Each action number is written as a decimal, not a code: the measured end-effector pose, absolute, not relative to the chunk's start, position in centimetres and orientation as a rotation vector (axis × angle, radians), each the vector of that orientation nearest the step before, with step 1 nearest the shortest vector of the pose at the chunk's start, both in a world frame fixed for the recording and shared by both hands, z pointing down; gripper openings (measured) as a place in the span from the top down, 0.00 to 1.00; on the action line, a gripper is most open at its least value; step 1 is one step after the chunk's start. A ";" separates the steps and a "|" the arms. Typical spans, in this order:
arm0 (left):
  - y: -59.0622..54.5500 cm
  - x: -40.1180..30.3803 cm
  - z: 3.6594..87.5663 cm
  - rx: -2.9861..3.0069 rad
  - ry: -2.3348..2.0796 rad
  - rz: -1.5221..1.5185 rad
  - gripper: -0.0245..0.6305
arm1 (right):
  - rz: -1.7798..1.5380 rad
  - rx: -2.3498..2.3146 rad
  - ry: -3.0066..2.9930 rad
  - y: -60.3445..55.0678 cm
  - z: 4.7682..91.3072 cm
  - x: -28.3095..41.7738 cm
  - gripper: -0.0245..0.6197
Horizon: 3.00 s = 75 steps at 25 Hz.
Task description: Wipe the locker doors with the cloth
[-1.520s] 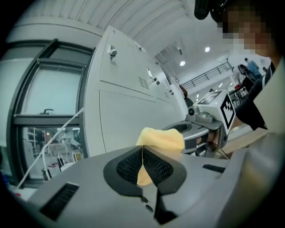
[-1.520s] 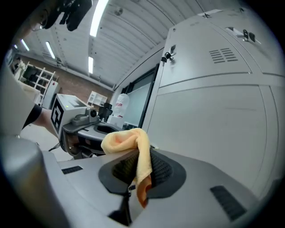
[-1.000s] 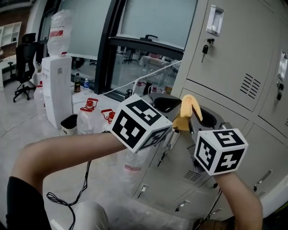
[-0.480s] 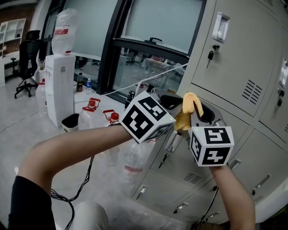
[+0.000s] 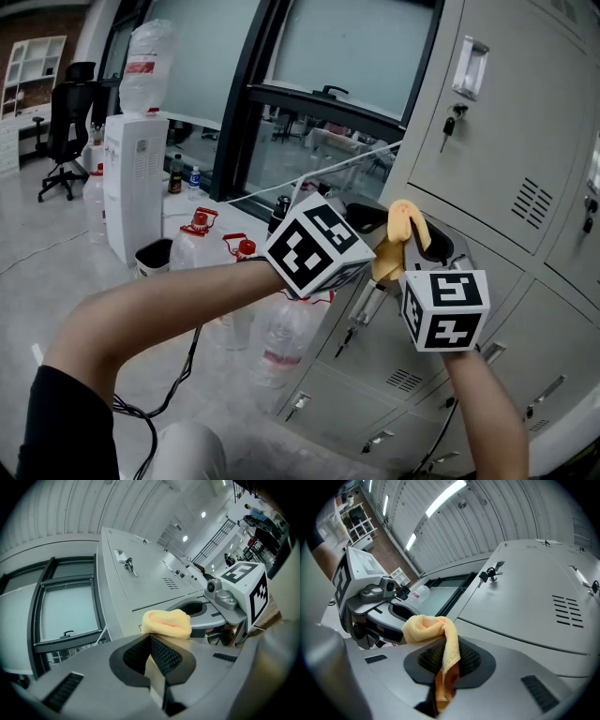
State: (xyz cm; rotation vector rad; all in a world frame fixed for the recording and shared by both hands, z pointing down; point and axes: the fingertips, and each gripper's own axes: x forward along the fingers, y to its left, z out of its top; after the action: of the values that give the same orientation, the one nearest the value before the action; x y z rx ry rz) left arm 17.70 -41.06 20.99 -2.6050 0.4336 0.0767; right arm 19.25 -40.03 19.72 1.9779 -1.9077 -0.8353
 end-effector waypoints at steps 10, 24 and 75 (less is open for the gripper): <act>-40.1 18.5 21.0 -2.632 0.484 0.081 0.93 | -0.815 2.013 -1.907 -39.1 19.8 20.2 0.86; -36.2 23.8 21.3 -2.655 0.386 0.069 0.93 | -0.776 2.092 -1.857 -35.0 20.1 25.4 0.86; -28.9 29.9 24.0 -2.763 0.185 0.046 0.93 | -0.610 2.186 -1.797 -28.0 22.8 31.8 0.86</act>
State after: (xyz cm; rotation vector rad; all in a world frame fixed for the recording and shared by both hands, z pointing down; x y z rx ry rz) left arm 29.88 -28.86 24.00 -2.7630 0.1852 0.0460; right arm 31.79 -28.01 22.78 2.1864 -1.7975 -0.6101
